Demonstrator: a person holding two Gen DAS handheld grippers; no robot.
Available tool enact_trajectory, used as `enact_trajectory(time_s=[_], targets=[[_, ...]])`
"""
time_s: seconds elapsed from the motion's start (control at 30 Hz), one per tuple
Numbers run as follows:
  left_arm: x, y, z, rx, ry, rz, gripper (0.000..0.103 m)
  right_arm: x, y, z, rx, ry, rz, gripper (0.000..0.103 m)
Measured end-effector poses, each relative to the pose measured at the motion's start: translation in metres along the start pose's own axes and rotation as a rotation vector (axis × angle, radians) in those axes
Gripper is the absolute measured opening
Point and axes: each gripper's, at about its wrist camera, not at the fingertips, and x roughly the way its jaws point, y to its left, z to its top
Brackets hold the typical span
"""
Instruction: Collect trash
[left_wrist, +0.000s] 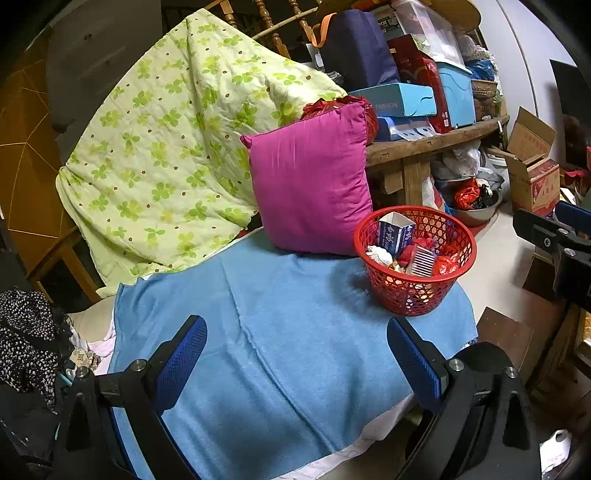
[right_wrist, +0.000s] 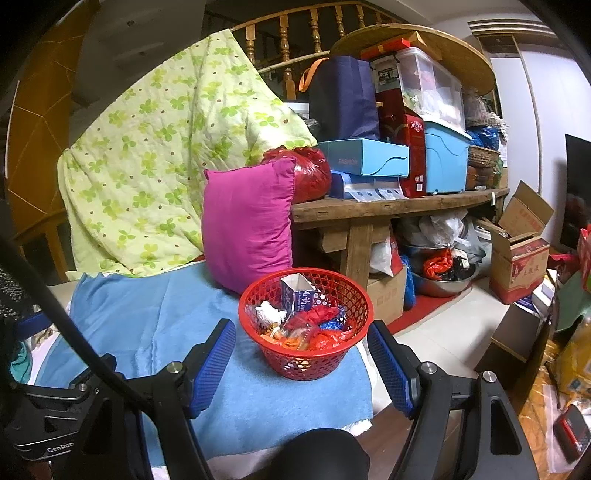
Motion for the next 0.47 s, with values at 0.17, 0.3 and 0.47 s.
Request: enact_trajectory(time_s=[0.17,0.3,0.47], targets=[[0.010,0.000,0.001,0.000,0.004,-0.016,0.098,0.007,0.001,-0.001,0.008,0.009,-0.014,0.077],[0.020,0.002,0.000,-0.007,0.013,-0.032,0.098,0.016,0.002,-0.002,0.010,0.022,-0.024,0.077],[0.038,0.027,-0.009,-0.101,0.026,-0.090,0.098,0.030,0.012,-0.002,0.000,0.039,-0.022,0.077]])
